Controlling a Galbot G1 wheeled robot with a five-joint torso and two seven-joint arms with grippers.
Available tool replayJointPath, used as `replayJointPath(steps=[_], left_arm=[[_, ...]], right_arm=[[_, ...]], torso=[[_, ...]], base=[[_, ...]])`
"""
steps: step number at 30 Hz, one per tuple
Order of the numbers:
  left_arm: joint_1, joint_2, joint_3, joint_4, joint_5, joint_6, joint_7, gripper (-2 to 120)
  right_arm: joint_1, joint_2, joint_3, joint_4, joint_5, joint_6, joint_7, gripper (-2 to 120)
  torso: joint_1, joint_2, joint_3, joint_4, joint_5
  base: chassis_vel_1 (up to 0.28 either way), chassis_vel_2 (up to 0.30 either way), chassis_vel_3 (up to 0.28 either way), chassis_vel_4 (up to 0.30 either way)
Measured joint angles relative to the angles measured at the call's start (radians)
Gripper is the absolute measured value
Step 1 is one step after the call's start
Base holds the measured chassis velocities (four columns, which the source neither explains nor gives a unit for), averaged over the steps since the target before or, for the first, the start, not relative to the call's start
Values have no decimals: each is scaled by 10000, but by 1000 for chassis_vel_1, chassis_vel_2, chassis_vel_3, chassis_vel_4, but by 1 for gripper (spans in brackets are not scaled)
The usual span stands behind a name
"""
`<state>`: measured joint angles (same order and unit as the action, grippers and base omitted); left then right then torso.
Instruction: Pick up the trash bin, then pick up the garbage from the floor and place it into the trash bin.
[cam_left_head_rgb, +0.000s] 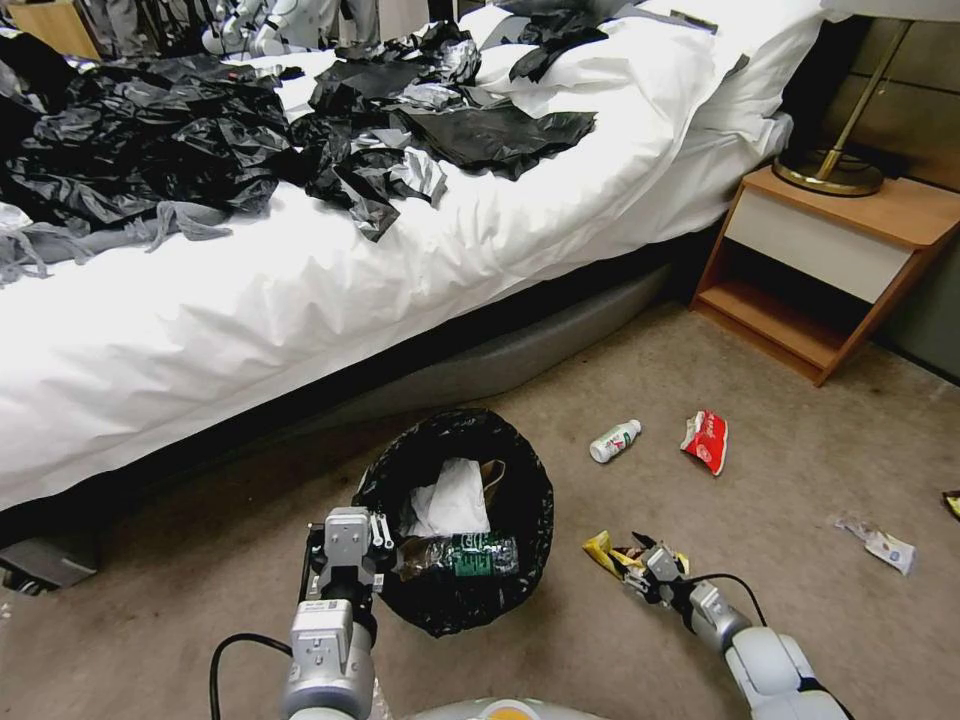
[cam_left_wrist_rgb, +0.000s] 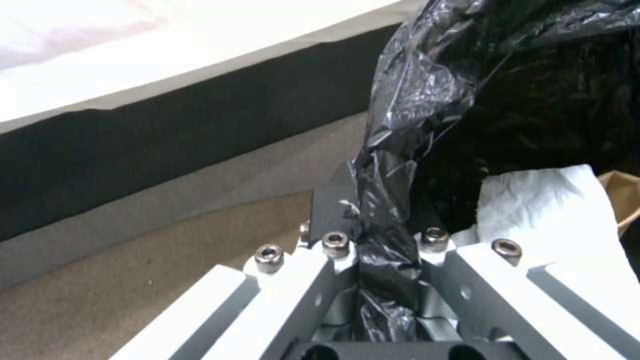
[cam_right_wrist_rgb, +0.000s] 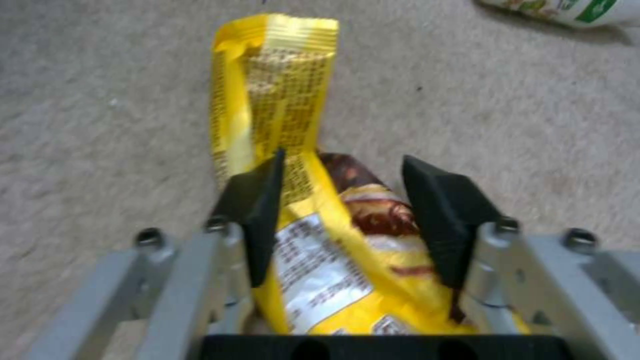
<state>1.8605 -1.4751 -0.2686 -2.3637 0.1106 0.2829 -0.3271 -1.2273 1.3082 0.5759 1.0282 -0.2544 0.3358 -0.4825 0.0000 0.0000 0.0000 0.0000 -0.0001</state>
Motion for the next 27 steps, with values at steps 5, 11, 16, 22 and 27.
replayJointPath(steps=[5, 11, 16, 22, 27], left_arm=[[-11, 0, 24, 18, -5, -3, 0, 1], [-16, 0, 19, 19, -23, -15, -1, 1], [-19, -3, 24, 25, -27, -23, -2, 1], [-29, -4, 53, 37, -27, -30, -2, 1], [-40, 0, 55, 39, -35, -38, 0, 1]], right_arm=[[-126, 93, 7, -41, -14, -1, 116, 25], [-217, 131, 18, -90, -38, 1, 144, 3], [-291, 135, 60, -94, -39, 4, 161, 0], [-327, 132, 102, -93, -32, 15, 168, 0], [-385, 131, 123, -18, 24, 64, 278, 0]], torso=[[0, 0, 0, 1, 0], [0, 0, -1, 2, 2], [0, 1, -1, 2, 1], [0, 0, 0, 2, 2], [0, 1, 0, 0, 4]], base=[[0, 0, 0, 0], [0, 0, 0, 0], [0, 0, 0, 0], [0, 0, 0, 0], [0, 0, 0, 0]])
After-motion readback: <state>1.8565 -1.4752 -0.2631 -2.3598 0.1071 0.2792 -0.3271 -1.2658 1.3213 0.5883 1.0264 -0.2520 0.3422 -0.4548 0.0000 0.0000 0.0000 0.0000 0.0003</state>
